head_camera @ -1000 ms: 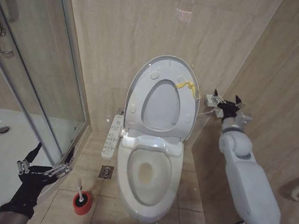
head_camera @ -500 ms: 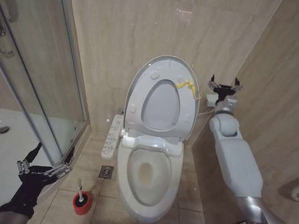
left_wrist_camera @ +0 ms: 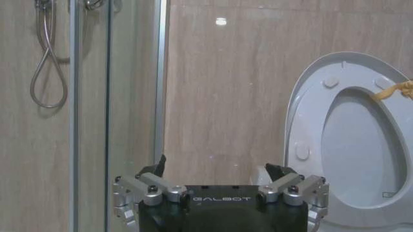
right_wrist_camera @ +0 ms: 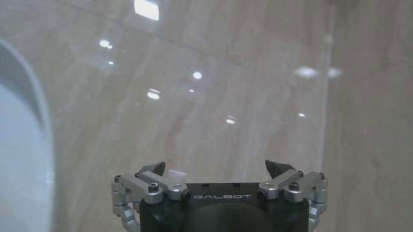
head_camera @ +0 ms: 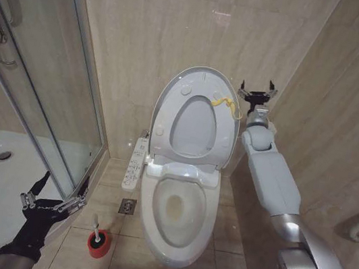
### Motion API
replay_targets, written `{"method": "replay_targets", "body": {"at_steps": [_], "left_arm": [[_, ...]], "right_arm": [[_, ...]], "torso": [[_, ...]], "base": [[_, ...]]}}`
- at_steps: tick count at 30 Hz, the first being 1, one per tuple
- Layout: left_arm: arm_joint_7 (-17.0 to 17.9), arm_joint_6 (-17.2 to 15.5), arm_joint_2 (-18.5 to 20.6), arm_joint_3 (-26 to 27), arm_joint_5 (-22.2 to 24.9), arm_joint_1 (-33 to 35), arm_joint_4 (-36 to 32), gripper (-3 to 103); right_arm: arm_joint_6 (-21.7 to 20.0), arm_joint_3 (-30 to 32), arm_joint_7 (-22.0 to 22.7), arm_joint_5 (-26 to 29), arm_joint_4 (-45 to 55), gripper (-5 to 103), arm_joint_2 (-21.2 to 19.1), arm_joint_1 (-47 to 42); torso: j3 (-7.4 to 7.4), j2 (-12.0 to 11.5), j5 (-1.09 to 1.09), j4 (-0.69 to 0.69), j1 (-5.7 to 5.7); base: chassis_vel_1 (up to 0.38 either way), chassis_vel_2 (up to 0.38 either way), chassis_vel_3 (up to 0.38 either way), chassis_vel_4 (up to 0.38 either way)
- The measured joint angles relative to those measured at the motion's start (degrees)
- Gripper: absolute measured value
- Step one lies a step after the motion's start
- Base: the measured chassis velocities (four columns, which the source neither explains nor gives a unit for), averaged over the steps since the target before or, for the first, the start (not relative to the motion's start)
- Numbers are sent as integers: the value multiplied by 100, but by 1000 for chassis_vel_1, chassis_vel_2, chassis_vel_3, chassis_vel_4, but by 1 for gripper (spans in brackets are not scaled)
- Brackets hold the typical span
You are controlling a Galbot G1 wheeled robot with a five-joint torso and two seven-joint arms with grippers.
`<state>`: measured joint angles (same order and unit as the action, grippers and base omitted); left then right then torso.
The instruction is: Open the toilet lid, clean the toilet bowl with a toilet brush, close the toilet lid, and flush.
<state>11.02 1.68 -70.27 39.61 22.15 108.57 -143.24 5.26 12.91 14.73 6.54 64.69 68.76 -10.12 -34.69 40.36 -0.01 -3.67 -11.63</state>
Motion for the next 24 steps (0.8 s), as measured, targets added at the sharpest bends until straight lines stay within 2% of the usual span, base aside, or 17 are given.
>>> {"method": "replay_targets", "body": {"at_steps": [3, 7, 8, 12, 15, 16, 18, 19, 24], "left_arm": [[0, 0, 0, 0, 0, 0, 0, 100], [0, 0, 0, 0, 0, 0, 0, 100], [0, 0, 0, 0, 0, 0, 0, 100], [0, 0, 0, 0, 0, 0, 0, 100], [1, 0, 0, 0, 0, 0, 0, 100], [1, 0, 0, 0, 0, 0, 0, 100], [0, 0, 0, 0, 0, 0, 0, 100], [0, 0, 0, 0, 0, 0, 0, 100], [0, 0, 1, -1, 0, 0, -1, 100]], "right_arm": [[2, -151, -81, -5, -13, 100, -25, 32], [-14, -331, -227, 253, 170, 100, -144, -17], [-27, -393, -269, 370, 314, 100, -241, -94], [-87, -522, -332, 698, 785, 100, -518, -405], [-253, -524, -306, 1046, 1501, 100, -922, -943], [-253, -524, -306, 1046, 1501, 100, -922, -943], [-414, -378, -231, 1256, 2146, 100, -1248, -1507], [-414, -378, -231, 1256, 2146, 100, -1248, -1507], [-749, 192, 10, 1630, 3353, 100, -1636, -2564]], "torso": [[0, 0, 0, 1, 0], [0, 0, 0, 2, 0], [1, 1, -1, -3, 0], [0, 0, 3, 0, 0], [1, 0, 1, 0, 0], [1, 0, 1, 0, 0], [0, 0, 2, 1, 0], [0, 0, 2, 1, 0], [1, 1, 3, -1, 1]], "base": [[0, 0, 0, 0], [0, 0, 0, 0], [0, 0, 0, 0], [0, 0, 0, 0], [0, 0, 0, 0], [0, 0, 0, 0], [0, 0, 0, 0], [0, 0, 0, 0], [0, 0, 0, 0]]}}
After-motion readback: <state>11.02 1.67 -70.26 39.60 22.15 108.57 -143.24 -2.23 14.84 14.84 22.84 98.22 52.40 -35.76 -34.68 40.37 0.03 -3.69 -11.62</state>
